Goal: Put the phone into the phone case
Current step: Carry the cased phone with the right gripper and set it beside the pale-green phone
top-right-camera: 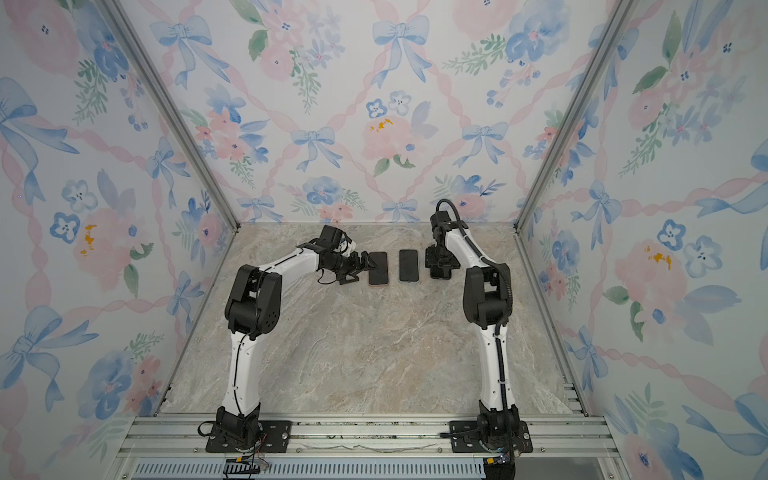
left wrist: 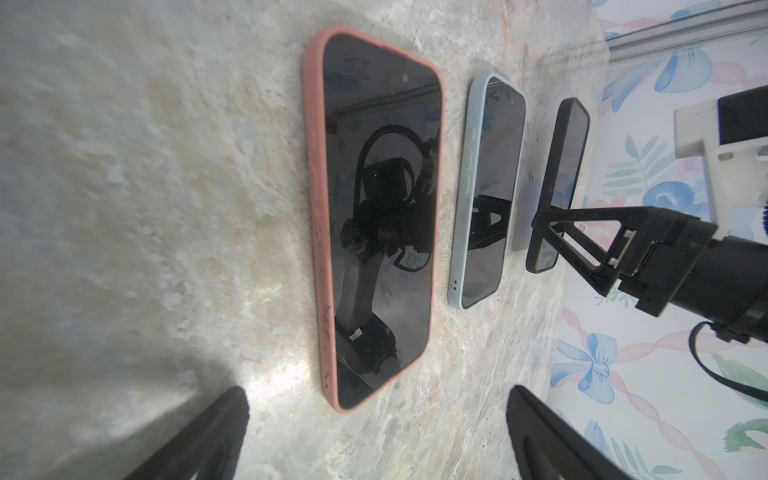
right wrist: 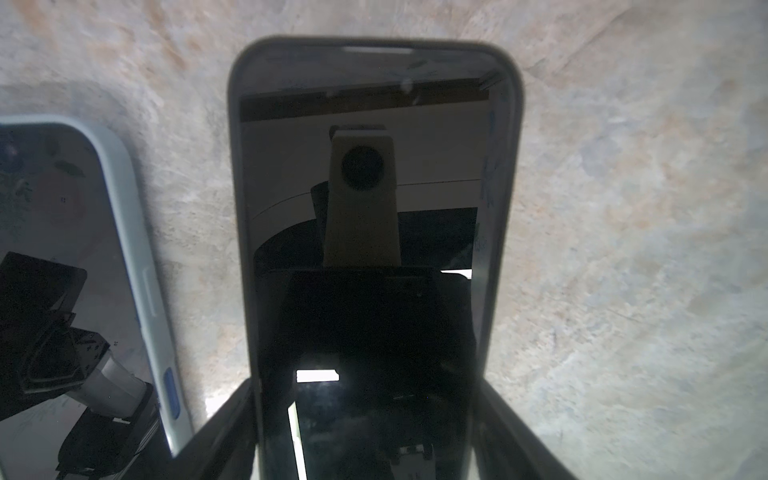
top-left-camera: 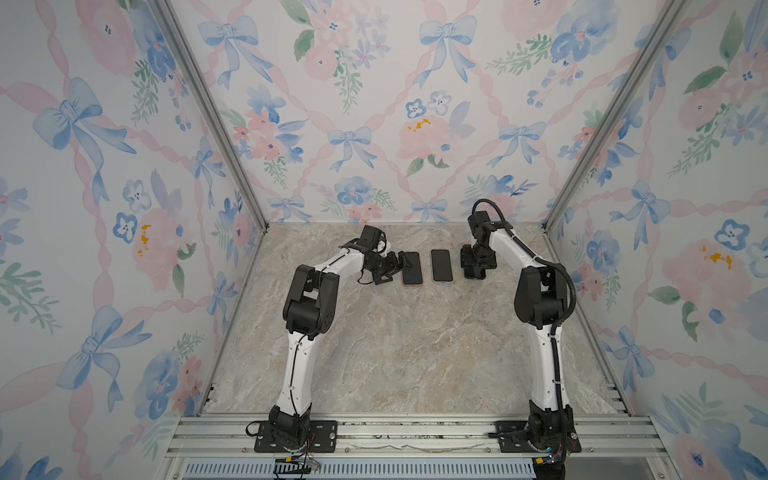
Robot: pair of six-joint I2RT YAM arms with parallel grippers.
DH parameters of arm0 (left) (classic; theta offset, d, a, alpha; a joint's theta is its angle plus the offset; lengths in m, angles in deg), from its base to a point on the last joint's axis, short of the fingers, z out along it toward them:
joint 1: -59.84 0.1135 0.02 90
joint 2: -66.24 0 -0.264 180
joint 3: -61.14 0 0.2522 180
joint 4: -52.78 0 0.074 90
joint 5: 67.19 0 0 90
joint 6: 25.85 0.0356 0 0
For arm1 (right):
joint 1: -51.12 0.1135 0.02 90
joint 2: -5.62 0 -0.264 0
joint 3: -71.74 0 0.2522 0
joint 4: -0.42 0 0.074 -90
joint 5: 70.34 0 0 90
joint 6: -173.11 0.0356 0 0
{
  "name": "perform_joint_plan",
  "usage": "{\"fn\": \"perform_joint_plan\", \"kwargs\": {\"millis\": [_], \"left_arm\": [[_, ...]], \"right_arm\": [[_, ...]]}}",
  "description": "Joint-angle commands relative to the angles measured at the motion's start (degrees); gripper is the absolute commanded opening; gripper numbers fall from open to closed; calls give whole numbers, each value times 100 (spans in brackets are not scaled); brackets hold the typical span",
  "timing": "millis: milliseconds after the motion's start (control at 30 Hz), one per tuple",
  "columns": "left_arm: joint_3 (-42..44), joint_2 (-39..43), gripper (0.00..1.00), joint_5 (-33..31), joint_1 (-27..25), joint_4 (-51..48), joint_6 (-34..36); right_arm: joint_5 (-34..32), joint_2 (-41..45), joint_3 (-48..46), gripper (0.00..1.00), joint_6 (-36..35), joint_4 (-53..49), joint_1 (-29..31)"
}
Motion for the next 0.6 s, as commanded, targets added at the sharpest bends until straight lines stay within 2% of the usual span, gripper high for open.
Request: {"fn": "perform_joint_plan", "kwargs": {"millis": [0, 267, 567], "left_arm": [[-58, -83, 98, 40, 30, -146, 62], [-4, -48, 98, -1, 42, -147, 83], [130, 34, 98, -57, 64, -146, 124]], "right_arm": [[104, -212, 556, 61, -192, -332, -43], [406, -583, 1051, 63, -451, -982, -61], [335, -632, 1085, 65, -363, -956, -46]]}}
